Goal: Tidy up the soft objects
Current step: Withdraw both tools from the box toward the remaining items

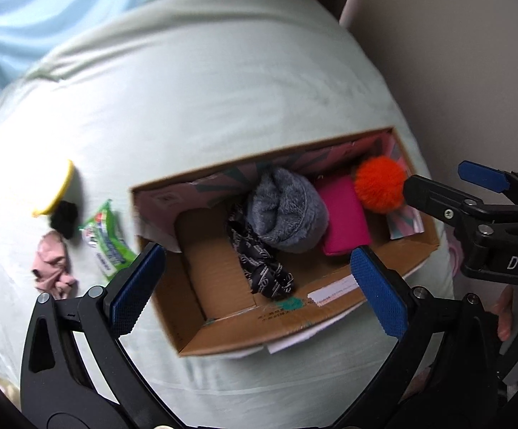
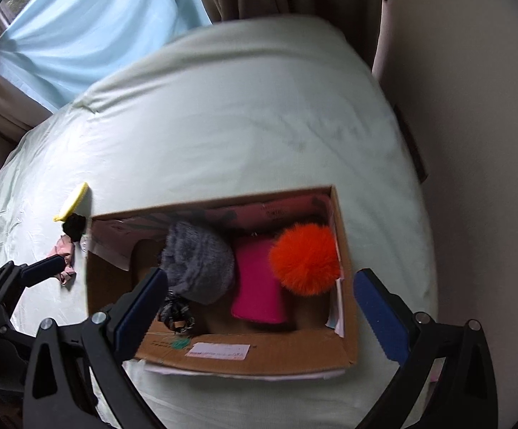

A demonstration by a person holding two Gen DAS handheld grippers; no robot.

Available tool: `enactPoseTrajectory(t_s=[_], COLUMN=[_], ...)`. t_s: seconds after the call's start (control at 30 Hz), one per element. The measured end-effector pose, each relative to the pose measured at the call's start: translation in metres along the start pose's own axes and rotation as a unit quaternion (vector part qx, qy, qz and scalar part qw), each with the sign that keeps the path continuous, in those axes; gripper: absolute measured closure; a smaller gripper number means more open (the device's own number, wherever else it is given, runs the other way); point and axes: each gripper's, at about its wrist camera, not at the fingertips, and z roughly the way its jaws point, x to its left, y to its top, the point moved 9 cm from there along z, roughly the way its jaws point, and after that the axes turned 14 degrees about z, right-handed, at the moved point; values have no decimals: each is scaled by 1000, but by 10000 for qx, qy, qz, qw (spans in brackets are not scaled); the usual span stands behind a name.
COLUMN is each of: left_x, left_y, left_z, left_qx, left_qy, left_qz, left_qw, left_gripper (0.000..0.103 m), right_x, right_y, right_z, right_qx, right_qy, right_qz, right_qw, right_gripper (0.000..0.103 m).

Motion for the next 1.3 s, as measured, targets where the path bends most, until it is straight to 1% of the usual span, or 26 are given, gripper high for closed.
enactPoseTrajectory(t_s=[0.2,0.37,0.43,0.57,0.67,0.73,0.87,1.0,1.17,1.3], left_x=[18,35,43,61,75,84,105,127,155,178], left_y=[-5,-18,-25,-45,-62,-76,-102,-126,-152,-171], left_z=[-75,-144,-173,-231,-267,-288,-316,-332,-332,-322], left_qx=[-574,-1051,-1259,-1671,-1931,-2099,-2322,-2441,-2351,-2301], left_qy=[218,430,530,876,1107,1192,1192,1300,1456,1385], left_qz=[-111,-220,-308,-347,-314,-384,-587,-734,-822,-861], left_qw=[9980,9933,9901,9814,9744,9697,9635,9582,9575,9594], left_gripper=[0,0,0,0,0,0,0,0,0,0], right_x=[26,55,66,88,100,108,127,147,180,208], right_y=[0,-8,-15,-33,-48,-57,-79,-95,-112,-124], right_z=[-73,-139,-159,-202,-230,-242,-259,-266,-265,-252], right_qx=[-393,-844,-967,-1362,-1708,-1853,-2062,-2221,-2282,-2258], right_qy=[200,244,274,412,357,356,412,492,699,850], right_qz=[-62,-300,-363,-398,-373,-408,-559,-704,-806,-904], right_qw=[9990,9957,9943,9890,9839,9812,9760,9712,9678,9662], right_gripper=[0,0,0,0,0,0,0,0,0,0])
